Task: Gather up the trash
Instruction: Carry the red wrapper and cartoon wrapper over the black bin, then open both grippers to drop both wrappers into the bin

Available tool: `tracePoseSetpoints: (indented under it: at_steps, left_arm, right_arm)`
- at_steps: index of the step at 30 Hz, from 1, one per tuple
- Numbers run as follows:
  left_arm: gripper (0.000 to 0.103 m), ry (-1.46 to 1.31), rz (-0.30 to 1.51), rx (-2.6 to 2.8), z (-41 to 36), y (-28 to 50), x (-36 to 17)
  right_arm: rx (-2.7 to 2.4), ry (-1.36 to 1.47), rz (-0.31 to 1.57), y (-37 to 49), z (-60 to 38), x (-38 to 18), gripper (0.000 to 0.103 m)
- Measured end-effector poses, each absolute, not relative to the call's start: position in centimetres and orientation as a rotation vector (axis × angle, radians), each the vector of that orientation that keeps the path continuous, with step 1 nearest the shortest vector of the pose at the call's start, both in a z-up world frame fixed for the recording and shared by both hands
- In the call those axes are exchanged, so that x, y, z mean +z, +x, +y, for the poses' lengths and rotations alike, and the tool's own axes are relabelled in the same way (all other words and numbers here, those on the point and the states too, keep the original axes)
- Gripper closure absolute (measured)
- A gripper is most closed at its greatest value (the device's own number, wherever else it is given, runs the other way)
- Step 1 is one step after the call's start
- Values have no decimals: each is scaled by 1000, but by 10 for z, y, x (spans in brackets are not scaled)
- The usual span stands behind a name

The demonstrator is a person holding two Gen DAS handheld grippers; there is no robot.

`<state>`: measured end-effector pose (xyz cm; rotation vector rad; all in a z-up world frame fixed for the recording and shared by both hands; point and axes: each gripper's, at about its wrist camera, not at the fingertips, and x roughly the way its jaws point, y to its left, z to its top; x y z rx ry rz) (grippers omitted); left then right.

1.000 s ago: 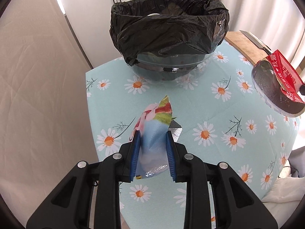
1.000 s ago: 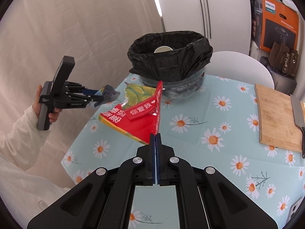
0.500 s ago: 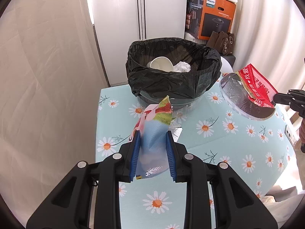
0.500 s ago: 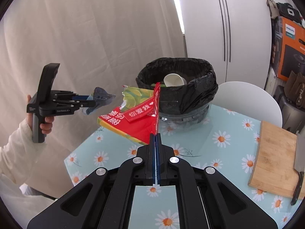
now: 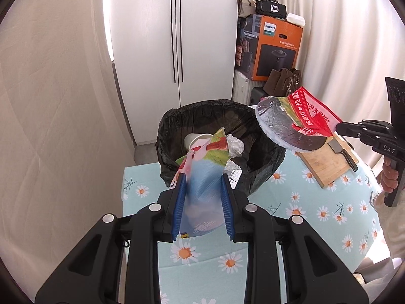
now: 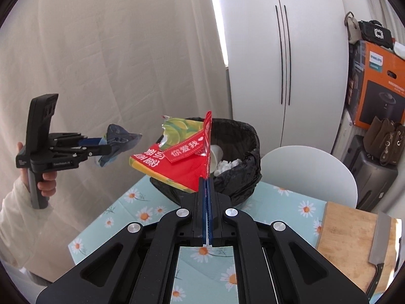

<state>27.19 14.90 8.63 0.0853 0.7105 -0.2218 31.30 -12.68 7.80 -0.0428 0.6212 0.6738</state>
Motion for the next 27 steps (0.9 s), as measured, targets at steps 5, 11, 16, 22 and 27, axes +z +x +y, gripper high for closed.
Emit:
tracePoseSetpoints:
  at_steps: [5,11,16,22,27]
  left_arm:
    - [74,111,708,-279,144,318,87]
    - [74,120,730,-351,148,364,70]
    - [61,113,740,-383,148,391,53]
    - [12,125,688,-387,149,390,48]
    - [6,135,702,-362,148,386,45]
  right_arm:
    - [640,-42,641,351,-112,73,102]
    - [601,-55,683,393,-91,57,102]
    - [579,-69,725,419,-75,40,78]
    - [513,-130,696,421,-70,31,18]
    - [499,-150,695,418,-69,28,16]
